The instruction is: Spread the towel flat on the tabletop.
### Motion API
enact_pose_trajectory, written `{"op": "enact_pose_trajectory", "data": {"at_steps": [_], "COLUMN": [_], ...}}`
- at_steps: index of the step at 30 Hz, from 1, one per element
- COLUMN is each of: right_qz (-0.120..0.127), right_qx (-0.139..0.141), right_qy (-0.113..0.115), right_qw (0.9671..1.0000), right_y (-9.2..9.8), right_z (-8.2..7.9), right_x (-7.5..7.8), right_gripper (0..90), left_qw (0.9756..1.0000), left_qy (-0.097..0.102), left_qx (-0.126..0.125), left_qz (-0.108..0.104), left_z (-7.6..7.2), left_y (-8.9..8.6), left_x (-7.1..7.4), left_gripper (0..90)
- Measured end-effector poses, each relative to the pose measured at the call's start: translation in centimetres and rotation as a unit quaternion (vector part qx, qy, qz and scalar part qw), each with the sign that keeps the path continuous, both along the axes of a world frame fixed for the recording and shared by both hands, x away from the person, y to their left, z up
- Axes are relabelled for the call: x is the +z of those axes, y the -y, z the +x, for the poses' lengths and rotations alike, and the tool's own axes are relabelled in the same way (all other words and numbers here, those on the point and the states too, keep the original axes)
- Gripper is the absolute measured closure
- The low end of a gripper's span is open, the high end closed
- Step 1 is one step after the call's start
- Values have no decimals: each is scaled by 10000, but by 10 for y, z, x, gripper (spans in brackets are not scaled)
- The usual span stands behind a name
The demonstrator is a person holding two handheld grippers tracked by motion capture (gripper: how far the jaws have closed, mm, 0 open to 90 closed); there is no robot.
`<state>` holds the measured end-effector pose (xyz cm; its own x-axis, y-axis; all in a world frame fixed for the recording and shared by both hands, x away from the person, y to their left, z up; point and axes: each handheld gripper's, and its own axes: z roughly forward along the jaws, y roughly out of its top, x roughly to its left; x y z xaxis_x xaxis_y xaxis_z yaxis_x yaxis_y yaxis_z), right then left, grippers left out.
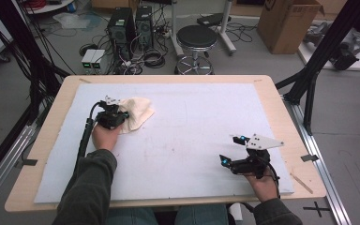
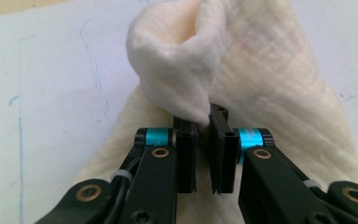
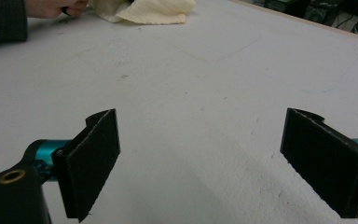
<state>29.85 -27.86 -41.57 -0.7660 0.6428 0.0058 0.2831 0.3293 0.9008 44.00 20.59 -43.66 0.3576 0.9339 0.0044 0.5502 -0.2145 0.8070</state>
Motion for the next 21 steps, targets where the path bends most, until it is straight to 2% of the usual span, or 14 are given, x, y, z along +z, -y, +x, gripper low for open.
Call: {"op": "enact_pose_trajectory", "data": {"at_steps": [3, 5, 9, 11, 12, 15, 18, 21], "right_qz": [15, 18, 13, 19, 9, 9, -9, -3], "right_qx": [-6, -26, -42, -38, -40, -35, -24, -28], "right_qy": [1, -12, 23, 16, 49, 34, 59, 56], "right_qw": [10000, 10000, 10000, 10000, 10000, 10000, 10000, 10000], "right_y": [0, 1, 1, 1, 1, 0, -1, -1], "right_z": [-1, -2, -3, -3, -3, -4, -4, -4], "right_x": [0, 1, 1, 2, 2, 2, 3, 3], "right_gripper": [112, 112, 112, 112, 112, 112, 112, 112], "left_qw": [9999, 9996, 9990, 9983, 9976, 9961, 9935, 9915], "left_qy": [146, 272, 406, 492, 557, 689, 891, 971], "left_qx": [-28, -33, -121, -164, -212, -386, -495, -649], "left_qz": [-11, -117, -155, -272, -355, -386, -513, -576], "left_z": [-7, -16, -26, -32, -37, -47, -56, -63], "left_y": [0, -1, -1, 0, 1, 8, 16, 26], "left_x": [6, 12, 18, 22, 25, 31, 40, 47], "left_gripper": [826, 826, 828, 829, 829, 830, 831, 831]}}
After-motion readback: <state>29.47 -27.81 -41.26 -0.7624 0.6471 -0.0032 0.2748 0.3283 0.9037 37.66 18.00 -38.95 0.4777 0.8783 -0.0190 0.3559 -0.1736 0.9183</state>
